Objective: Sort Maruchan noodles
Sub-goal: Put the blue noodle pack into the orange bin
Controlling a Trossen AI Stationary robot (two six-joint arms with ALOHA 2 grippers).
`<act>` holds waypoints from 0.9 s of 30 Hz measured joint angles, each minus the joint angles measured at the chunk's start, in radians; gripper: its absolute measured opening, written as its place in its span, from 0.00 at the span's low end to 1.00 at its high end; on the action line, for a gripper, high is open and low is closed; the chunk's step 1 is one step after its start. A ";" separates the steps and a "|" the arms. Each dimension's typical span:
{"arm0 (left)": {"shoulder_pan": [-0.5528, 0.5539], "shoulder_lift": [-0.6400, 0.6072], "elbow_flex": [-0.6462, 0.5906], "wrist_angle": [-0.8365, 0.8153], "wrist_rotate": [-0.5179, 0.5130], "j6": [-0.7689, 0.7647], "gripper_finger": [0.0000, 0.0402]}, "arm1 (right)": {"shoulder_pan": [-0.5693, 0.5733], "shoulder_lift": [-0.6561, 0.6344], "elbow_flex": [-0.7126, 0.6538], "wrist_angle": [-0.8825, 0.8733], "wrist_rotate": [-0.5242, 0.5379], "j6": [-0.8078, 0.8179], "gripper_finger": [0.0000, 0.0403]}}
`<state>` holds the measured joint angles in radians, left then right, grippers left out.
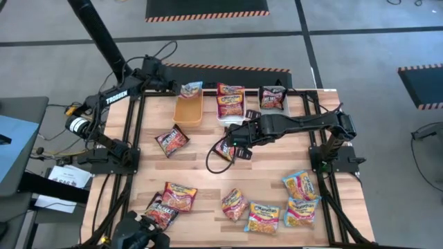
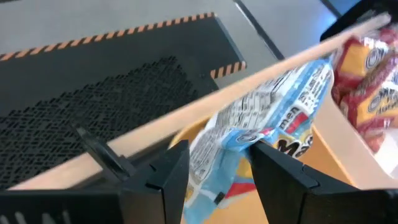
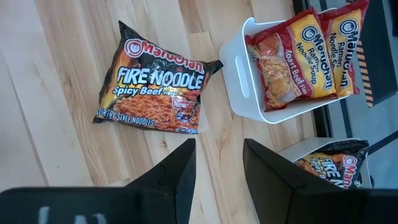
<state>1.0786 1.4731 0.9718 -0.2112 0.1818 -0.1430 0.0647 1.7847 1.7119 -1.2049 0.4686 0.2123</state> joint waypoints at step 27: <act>0.002 -0.001 0.033 0.034 -0.002 0.006 0.38 | 0.000 0.000 0.000 0.000 -0.029 -0.001 0.39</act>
<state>1.0809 1.4717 1.0050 -0.1768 0.1795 -0.1375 0.0647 1.7847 1.7119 -1.2053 0.4400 0.2112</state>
